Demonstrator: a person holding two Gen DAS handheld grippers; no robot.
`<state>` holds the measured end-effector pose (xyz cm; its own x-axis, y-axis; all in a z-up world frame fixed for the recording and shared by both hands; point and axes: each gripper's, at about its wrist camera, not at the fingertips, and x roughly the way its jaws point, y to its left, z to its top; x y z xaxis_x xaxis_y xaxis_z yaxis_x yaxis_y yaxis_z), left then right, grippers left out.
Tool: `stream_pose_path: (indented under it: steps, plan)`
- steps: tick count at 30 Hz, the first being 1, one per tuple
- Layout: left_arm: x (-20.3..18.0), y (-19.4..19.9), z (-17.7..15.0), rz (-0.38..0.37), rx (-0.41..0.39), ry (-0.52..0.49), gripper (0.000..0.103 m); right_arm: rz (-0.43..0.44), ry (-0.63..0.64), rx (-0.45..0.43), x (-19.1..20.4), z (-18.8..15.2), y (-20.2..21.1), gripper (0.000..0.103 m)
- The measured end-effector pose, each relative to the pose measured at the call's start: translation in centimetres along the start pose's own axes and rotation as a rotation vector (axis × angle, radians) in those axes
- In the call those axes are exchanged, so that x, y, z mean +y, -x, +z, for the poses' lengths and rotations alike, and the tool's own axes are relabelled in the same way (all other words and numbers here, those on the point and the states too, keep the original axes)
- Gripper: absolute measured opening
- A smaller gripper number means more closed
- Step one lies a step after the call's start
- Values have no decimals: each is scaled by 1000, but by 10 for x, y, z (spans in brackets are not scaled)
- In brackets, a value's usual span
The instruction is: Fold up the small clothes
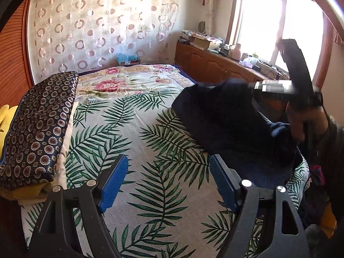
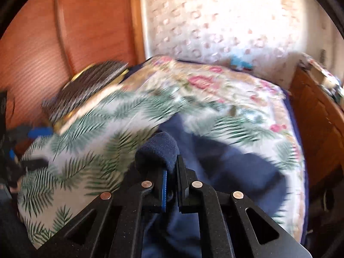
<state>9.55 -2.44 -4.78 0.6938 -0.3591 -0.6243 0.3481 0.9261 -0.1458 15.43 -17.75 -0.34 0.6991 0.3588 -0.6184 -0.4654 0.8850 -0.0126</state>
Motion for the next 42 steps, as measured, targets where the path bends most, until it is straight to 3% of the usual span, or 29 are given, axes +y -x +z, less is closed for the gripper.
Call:
stream_pose_path:
  steps: [4,6,8,10,13,20,22,24,27,33,38,42]
  plan:
    - [-6,-4,-1,-10,16,-10,79,-174,-103,-19,-52,9,15,7]
    - [-10,-7,-2,-15,25,-18,79,-304,-147,10,-75,8,12,7]
    - [-13,-10,-2,-19,34,-28,79,-402,-158,50,-89,3,9,18]
    - [-16,-12,-2,-22,39,-33,79,-365,-175,73,-95,-5,10,47]
    - [-22,-15,-1,-34,50,-39,79,-353,-142,76,-86,-21,21,48]
    - [-48,-32,-4,-83,100,-79,79,-219,-121,75,-54,-84,63,49]
    - [-56,-38,-7,-94,120,-89,79,-191,-130,87,-56,-107,75,59]
    - [-63,-44,-9,-109,141,-99,79,-184,-132,112,-59,-123,83,63]
    - [-75,-50,-12,-132,167,-117,79,-188,-149,127,-61,-140,90,64]
    - [-94,-51,-19,-174,199,-147,79,-105,-219,148,-71,-148,98,64]
    - [-99,-56,-25,-195,245,-146,69,-60,-221,146,-77,-153,108,63]
    - [-99,-56,-32,-227,274,-121,61,-18,-206,146,-75,-152,107,33]
